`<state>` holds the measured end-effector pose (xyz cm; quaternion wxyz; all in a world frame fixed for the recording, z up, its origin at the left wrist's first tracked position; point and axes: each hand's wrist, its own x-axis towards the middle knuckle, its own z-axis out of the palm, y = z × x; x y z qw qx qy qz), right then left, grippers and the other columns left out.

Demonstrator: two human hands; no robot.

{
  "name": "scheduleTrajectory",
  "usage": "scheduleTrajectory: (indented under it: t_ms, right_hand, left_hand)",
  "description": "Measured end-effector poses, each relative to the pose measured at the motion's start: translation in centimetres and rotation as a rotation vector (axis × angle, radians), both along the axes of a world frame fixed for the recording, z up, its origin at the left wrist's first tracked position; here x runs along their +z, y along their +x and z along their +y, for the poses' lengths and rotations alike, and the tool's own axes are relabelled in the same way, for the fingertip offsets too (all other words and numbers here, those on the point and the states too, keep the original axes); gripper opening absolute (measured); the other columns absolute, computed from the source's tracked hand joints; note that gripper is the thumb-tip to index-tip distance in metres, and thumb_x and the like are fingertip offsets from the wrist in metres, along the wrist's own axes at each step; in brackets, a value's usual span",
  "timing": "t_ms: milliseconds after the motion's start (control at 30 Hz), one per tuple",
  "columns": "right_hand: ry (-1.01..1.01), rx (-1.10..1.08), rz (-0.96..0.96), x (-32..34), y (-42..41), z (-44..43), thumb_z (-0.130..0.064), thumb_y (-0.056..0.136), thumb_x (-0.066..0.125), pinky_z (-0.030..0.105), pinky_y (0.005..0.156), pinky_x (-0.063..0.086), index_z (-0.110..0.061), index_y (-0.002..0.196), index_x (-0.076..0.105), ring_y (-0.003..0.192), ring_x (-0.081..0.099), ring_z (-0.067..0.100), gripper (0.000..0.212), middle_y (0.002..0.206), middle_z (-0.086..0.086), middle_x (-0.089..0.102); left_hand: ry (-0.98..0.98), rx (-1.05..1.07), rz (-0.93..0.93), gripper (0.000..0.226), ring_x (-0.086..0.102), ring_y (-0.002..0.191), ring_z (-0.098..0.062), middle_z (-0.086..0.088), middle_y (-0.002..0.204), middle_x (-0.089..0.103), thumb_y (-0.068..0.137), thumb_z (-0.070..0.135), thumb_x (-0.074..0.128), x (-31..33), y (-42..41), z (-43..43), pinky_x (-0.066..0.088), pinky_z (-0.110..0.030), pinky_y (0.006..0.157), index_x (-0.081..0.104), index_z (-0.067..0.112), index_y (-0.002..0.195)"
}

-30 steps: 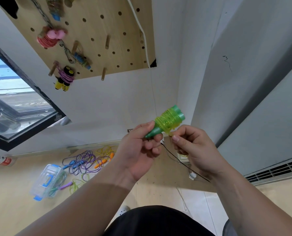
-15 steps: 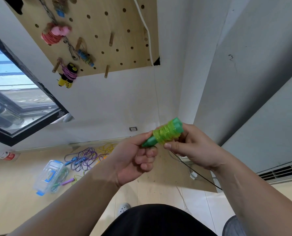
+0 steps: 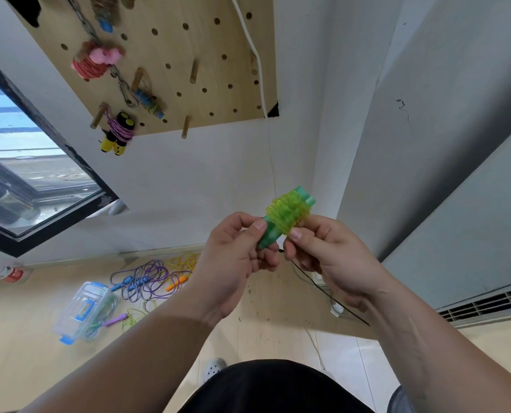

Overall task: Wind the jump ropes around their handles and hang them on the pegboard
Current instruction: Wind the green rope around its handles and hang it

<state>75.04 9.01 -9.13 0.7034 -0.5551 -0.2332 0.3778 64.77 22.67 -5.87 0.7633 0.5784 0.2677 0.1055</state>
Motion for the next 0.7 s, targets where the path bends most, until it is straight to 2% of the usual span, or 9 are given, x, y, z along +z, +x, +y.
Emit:
scheduleTrajectory:
  t_ms: [67, 133, 233, 300, 433, 500, 600, 700]
  right_hand:
    - [0.004, -0.001, -0.002, 0.2, 0.1, -0.1, -0.009, 0.101, 0.055, 0.020, 0.051, 0.033, -0.020, 0.084, 0.072, 0.053, 0.038, 0.011, 0.026, 0.069, 0.007, 0.059]
    - [0.011, 0.003, -0.010, 0.4, 0.0, -0.1, -0.013, 0.098, 0.060, 0.021, 0.050, 0.030, -0.023, 0.083, 0.073, 0.051, 0.034, 0.010, 0.023, 0.065, 0.005, 0.056]
    - [0.036, -0.012, 0.005, 0.5, 0.0, -0.1, -0.023, 0.090, 0.063, 0.020, 0.048, 0.029, -0.017, 0.089, 0.070, 0.049, 0.033, 0.008, 0.009, 0.060, 0.002, 0.052]
    - [0.045, -0.026, 0.000, 0.6, 0.2, -0.1, -0.024, 0.088, 0.063, 0.019, 0.048, 0.031, -0.013, 0.092, 0.069, 0.048, 0.034, 0.007, 0.012, 0.058, 0.002, 0.049]
    - [0.034, -0.024, -0.042, 0.8, 0.2, -0.1, -0.024, 0.088, 0.065, 0.019, 0.048, 0.031, -0.009, 0.094, 0.068, 0.050, 0.036, 0.008, 0.017, 0.057, 0.003, 0.043]
    - [0.011, -0.026, -0.048, 0.7, 0.1, -0.1, -0.024, 0.087, 0.064, 0.019, 0.047, 0.030, -0.006, 0.094, 0.068, 0.050, 0.035, 0.007, 0.020, 0.057, 0.002, 0.040]
    - [-0.067, -0.022, -0.049, 0.2, -0.2, 0.0, -0.022, 0.093, 0.064, 0.018, 0.046, 0.030, 0.011, 0.102, 0.060, 0.050, 0.030, 0.007, 0.034, 0.057, -0.004, 0.037]
    - [-0.142, -0.009, 0.025, 0.3, -0.3, 0.1, -0.015, 0.100, 0.058, 0.019, 0.044, 0.026, 0.013, 0.096, 0.058, 0.051, 0.025, 0.010, 0.028, 0.059, -0.002, 0.033]
  left_hand:
    - [-0.094, 0.011, 0.002, 0.014, 0.056, 0.054, -0.021, -0.016, 0.070, 0.062, 0.103, 0.013, 0.049, 0.2, 0.2, -0.1, 0.052, -0.030, 0.055, 0.054, 0.006, 0.093]
    - [-0.173, 0.008, 0.007, 0.013, 0.055, 0.051, -0.019, -0.014, 0.068, 0.063, 0.102, 0.015, 0.050, 0.3, 0.2, -0.4, 0.051, -0.029, 0.052, 0.054, 0.006, 0.093]
    - [-0.290, -0.033, -0.010, 0.018, 0.055, 0.050, -0.016, -0.012, 0.068, 0.063, 0.095, 0.022, 0.055, 0.5, 0.1, -0.7, 0.050, -0.026, 0.050, 0.058, 0.005, 0.099]
    - [-0.363, -0.069, -0.012, 0.027, 0.056, 0.050, -0.014, -0.011, 0.070, 0.062, 0.089, 0.027, 0.058, 0.6, 0.1, -0.7, 0.051, -0.024, 0.050, 0.059, 0.004, 0.104]
    - [-0.407, -0.133, 0.014, 0.028, 0.060, 0.051, -0.014, -0.014, 0.076, 0.066, 0.096, 0.026, 0.052, 0.7, -0.2, -0.2, 0.053, -0.025, 0.051, 0.061, 0.002, 0.107]
    - [-0.323, -0.160, 0.046, 0.034, 0.064, 0.055, -0.019, -0.019, 0.082, 0.069, 0.097, 0.025, 0.051, 0.9, -0.4, 0.2, 0.056, -0.029, 0.054, 0.060, -0.004, 0.113]
    - [0.022, -0.204, 0.190, 0.033, 0.068, 0.065, -0.030, -0.025, 0.090, 0.073, 0.105, 0.019, 0.046, 1.5, -0.8, 0.9, 0.058, -0.040, 0.065, 0.056, -0.011, 0.114]
    - [0.449, -0.267, 0.290, 0.018, 0.072, 0.073, -0.026, -0.016, 0.092, 0.074, 0.098, 0.022, 0.062, 1.1, -1.1, 1.7, 0.058, -0.049, 0.077, 0.067, 0.005, 0.104]
